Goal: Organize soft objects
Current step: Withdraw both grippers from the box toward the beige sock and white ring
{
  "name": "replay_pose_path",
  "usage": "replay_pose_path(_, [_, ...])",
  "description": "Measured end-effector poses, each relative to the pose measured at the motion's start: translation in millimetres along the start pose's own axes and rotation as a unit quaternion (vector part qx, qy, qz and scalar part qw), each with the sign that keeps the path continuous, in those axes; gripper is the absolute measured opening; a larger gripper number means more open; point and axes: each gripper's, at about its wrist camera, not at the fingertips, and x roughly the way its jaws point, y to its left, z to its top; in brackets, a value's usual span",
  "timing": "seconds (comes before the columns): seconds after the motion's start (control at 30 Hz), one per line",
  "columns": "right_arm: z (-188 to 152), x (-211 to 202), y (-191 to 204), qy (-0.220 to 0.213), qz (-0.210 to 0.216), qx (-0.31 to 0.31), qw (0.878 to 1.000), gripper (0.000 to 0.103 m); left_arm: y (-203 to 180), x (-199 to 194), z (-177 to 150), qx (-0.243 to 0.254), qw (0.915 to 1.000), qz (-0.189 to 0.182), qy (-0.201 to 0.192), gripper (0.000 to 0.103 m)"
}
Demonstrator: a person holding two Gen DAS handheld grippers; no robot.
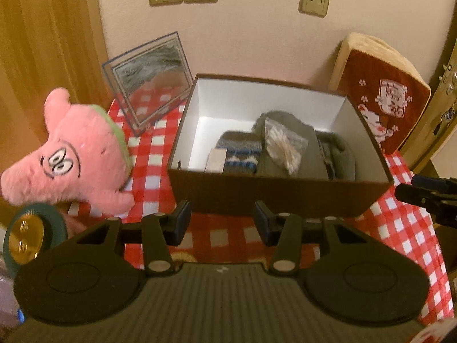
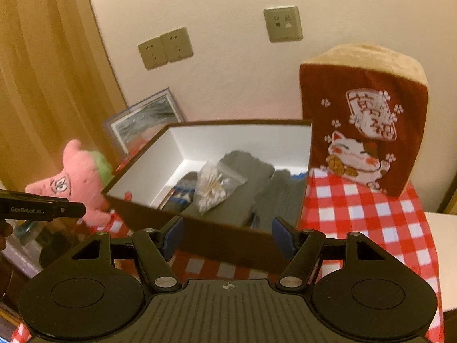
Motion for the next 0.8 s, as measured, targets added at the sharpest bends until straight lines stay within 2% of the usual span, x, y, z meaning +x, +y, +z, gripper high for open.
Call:
replay_pose_path(0.33, [-37.8,0.7,14.6,0.045,0.017,-0.001,0.999,0.071,-0.2,2.0,-41.7,-0.004,0.999,-0.001,0.044,0.046])
replay_pose_path(0.8, [-82.6,32.5,41.2,0.125,0.029,-0.03,0.991,0.074,-0.1,19.9,-87.1,-0.013,0.9952,0.0,0.097,0.046])
